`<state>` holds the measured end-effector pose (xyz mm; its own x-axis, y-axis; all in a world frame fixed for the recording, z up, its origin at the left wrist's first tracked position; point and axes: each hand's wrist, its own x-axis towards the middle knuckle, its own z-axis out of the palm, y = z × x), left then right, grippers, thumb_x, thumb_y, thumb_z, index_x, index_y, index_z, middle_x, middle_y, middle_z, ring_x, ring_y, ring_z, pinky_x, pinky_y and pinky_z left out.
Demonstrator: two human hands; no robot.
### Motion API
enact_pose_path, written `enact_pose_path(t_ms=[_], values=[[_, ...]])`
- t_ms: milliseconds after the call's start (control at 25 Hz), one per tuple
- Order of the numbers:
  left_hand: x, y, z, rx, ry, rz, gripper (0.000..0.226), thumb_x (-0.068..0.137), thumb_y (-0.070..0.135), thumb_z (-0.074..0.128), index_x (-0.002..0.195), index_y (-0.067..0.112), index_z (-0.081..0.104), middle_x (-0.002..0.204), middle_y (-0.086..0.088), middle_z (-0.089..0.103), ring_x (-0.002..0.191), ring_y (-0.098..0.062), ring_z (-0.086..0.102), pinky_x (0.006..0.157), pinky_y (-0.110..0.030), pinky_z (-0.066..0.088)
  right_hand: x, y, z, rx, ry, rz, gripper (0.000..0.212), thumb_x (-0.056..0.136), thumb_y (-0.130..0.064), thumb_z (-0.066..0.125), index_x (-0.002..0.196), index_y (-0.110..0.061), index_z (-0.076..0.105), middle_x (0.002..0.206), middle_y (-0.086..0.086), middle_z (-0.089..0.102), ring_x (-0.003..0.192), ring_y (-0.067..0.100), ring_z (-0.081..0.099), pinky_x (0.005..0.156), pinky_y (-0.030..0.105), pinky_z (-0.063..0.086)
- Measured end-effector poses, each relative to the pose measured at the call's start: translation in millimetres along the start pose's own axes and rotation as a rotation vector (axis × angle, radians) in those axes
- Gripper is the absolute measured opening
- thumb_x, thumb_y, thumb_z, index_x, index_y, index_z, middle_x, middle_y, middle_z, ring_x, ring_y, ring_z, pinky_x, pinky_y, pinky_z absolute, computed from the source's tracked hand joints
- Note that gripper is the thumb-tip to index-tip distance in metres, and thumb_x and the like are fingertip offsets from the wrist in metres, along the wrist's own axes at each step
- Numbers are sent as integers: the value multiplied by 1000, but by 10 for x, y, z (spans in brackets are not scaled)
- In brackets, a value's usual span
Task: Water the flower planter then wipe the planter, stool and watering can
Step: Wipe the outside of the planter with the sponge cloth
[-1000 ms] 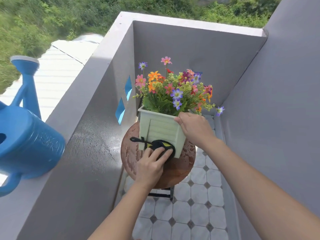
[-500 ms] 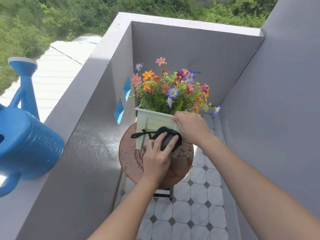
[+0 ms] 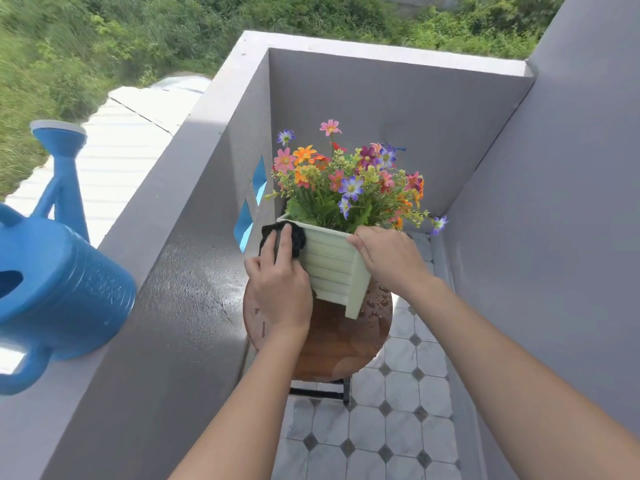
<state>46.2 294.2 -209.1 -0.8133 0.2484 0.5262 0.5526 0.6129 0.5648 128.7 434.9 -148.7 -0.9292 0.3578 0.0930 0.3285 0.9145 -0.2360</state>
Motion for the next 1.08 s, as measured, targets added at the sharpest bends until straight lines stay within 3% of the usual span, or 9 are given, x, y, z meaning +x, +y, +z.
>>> enact_pose_path(t_ms=[120, 240, 400, 560, 600, 800, 880, 960, 1080], values=[[60, 34, -77, 13, -103, 126, 45, 79, 8, 42, 118, 19, 64, 113, -6, 65, 86, -30, 48, 67, -41, 54, 1, 3, -15, 1, 17, 13, 39, 100, -35, 28, 94, -6, 53, 91, 13, 62, 84, 34, 58, 60, 32, 30], [195, 118, -180, -12, -124, 12, 43, 81, 14, 38, 115, 20, 64, 110, -9, 61, 94, -32, 50, 60, -42, 53, -7, -14, 4, -11, 11, 2, 39, 100, -35, 28, 96, -6, 53, 92, 13, 62, 84, 34, 58, 61, 33, 30], [164, 159, -159, 67, -147, 244, 45, 80, 8, 42, 118, 22, 63, 111, -4, 63, 89, -29, 48, 52, -36, 50, -15, -9, -6, -25, 31, 15, 39, 100, -36, 28, 93, -6, 53, 89, 13, 62, 83, 35, 58, 60, 33, 30], [182, -91, -70, -124, -115, -207, 45, 88, 5, 45, 129, 20, 55, 117, -10, 59, 94, -34, 48, 79, -47, 49, -33, -30, 31, 2, 18, 37, 38, 100, -36, 27, 87, -9, 50, 84, 10, 59, 81, 32, 57, 62, 34, 33], [101, -118, -53, -139, -119, -221, 46, 89, 6, 45, 132, 21, 52, 120, -11, 58, 95, -35, 48, 83, -47, 47, -30, -38, 43, 14, 20, 42, 36, 99, -36, 27, 83, -11, 47, 80, 8, 56, 79, 32, 57, 61, 34, 33], [-499, -231, 36, 46, -113, 337, 58, 81, -6, 53, 131, 24, 55, 133, -4, 58, 92, -25, 44, 85, -33, 44, -44, 25, 56, 3, 34, 32, 34, 99, -37, 27, 80, -13, 43, 77, 8, 55, 77, 33, 57, 59, 32, 30], [-491, -235, 22, 64, -79, 169, 60, 82, -1, 48, 135, 27, 49, 136, -1, 56, 96, -26, 49, 86, -35, 48, -91, 45, 95, 11, 65, 0, 39, 99, -38, 27, 84, -10, 50, 79, 9, 59, 75, 34, 57, 59, 31, 28], [-321, -129, -85, -118, -113, -170, 57, 86, 5, 40, 138, 28, 45, 135, 0, 56, 104, -25, 51, 89, -33, 46, -142, 82, 125, 30, 95, -11, 46, 96, -43, 22, 83, -10, 51, 76, 7, 58, 72, 32, 57, 59, 30, 27], [38, -234, -108, -537, -311, -594, 30, 91, 16, 45, 110, 30, 64, 91, 1, 69, 83, -11, 62, 72, -21, 45, -225, 131, 131, 57, 113, -67, 56, 91, -48, 13, 81, -9, 52, 74, 8, 59, 72, 31, 57, 58, 30, 30]])
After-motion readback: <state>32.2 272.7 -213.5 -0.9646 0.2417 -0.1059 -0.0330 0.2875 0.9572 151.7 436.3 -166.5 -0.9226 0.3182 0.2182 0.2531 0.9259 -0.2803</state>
